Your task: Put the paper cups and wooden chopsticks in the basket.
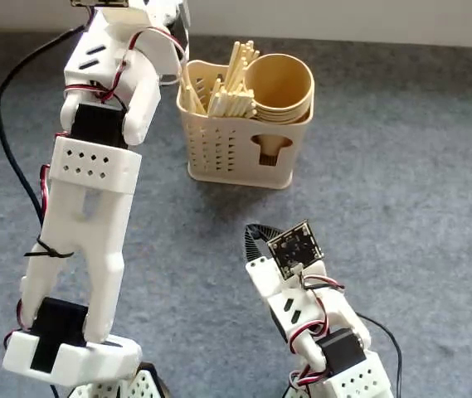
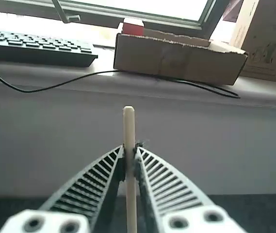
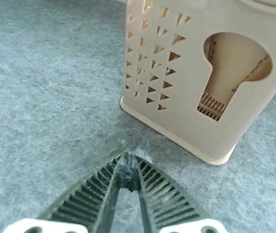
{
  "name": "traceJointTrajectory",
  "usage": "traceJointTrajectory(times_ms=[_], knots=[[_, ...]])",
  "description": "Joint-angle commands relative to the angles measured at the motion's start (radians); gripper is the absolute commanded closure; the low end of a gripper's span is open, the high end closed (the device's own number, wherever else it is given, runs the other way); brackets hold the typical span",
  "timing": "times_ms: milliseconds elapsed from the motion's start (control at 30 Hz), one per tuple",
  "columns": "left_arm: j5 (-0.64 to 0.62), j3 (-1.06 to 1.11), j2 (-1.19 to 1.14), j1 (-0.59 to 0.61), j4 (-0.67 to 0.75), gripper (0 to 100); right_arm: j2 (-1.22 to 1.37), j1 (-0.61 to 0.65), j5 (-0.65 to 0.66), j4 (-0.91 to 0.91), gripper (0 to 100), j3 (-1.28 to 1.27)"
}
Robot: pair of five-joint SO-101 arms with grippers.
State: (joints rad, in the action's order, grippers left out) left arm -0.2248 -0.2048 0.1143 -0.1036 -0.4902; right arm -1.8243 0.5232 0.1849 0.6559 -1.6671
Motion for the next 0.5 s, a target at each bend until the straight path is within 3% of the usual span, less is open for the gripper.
traceJointTrajectory(times_ms=[0,467], knots=[[-0.009,-0.054,0.008,-0.022,-0.101,90,-0.012,-0.012,0.048,-0.022,99.2,-0.008],[-0.009,-0.054,0.019,-0.019,-0.293,88,-0.012,-0.012,0.08,-0.022,99.2,-0.012]])
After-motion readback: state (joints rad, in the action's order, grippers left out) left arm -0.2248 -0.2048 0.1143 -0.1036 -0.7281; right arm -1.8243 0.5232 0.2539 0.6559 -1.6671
